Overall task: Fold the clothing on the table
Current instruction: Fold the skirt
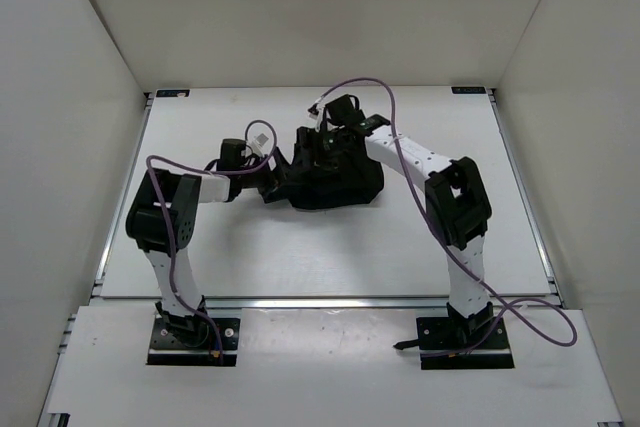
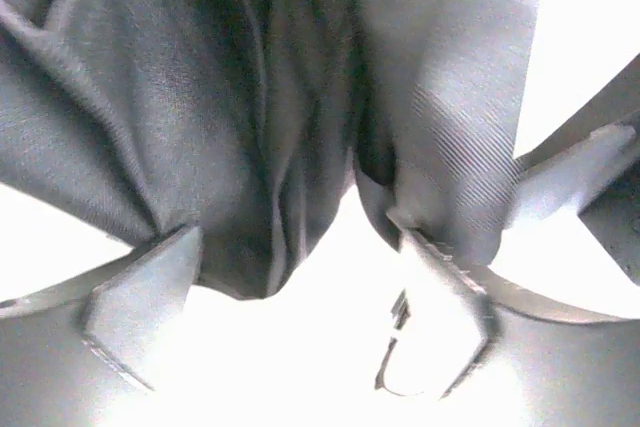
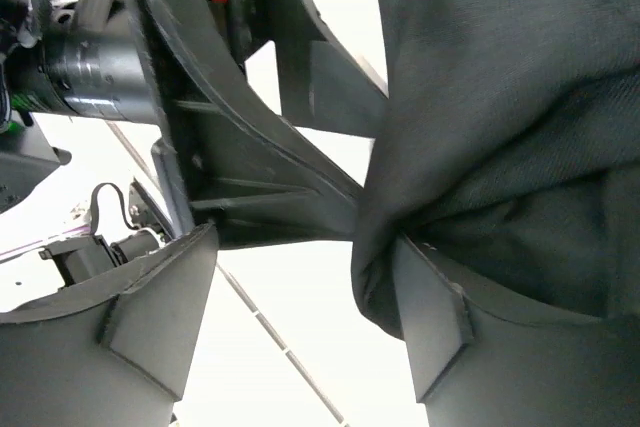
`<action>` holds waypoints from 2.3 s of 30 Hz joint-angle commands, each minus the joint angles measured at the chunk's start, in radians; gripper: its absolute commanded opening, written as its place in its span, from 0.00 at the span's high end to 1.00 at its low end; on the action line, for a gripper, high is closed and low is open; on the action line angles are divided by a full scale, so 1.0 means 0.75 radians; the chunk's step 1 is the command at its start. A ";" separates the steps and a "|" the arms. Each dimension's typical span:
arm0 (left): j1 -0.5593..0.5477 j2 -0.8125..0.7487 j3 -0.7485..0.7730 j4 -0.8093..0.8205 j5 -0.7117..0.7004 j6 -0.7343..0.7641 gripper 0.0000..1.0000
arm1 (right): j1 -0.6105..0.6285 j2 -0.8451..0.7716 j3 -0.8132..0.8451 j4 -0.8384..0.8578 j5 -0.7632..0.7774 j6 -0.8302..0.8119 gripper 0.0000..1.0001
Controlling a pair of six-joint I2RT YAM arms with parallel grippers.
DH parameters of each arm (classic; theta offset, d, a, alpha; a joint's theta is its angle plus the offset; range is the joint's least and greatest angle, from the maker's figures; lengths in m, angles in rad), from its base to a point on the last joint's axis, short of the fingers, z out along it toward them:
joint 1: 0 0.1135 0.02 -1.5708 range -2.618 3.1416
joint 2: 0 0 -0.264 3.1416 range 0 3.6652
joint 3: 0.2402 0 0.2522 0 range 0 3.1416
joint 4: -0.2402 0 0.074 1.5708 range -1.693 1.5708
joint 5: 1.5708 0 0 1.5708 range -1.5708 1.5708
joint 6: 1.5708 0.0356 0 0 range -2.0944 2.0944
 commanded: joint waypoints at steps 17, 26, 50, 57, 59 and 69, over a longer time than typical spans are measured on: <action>0.050 -0.464 0.127 -0.137 -0.126 -0.006 0.21 | -0.361 -0.438 -0.343 -0.001 0.334 -0.231 1.00; -0.204 -0.315 0.015 0.211 -0.216 -0.184 0.85 | -0.393 -0.273 -0.489 0.216 0.184 -0.288 1.00; -0.181 -0.145 0.004 -0.093 -0.302 -0.082 0.92 | -0.490 -0.219 -0.509 0.261 0.029 -0.294 0.96; -0.141 -0.452 0.131 -0.410 -0.363 0.034 0.57 | -0.508 -0.360 -0.182 0.038 -0.022 -0.217 0.43; -0.132 -0.511 0.220 -0.577 -0.462 0.124 0.47 | -0.528 -0.366 -0.082 -0.047 -0.018 -0.233 0.39; -0.128 -0.722 0.354 -1.210 -1.156 0.583 0.01 | -0.444 -0.401 -0.101 -0.496 0.680 -0.452 0.43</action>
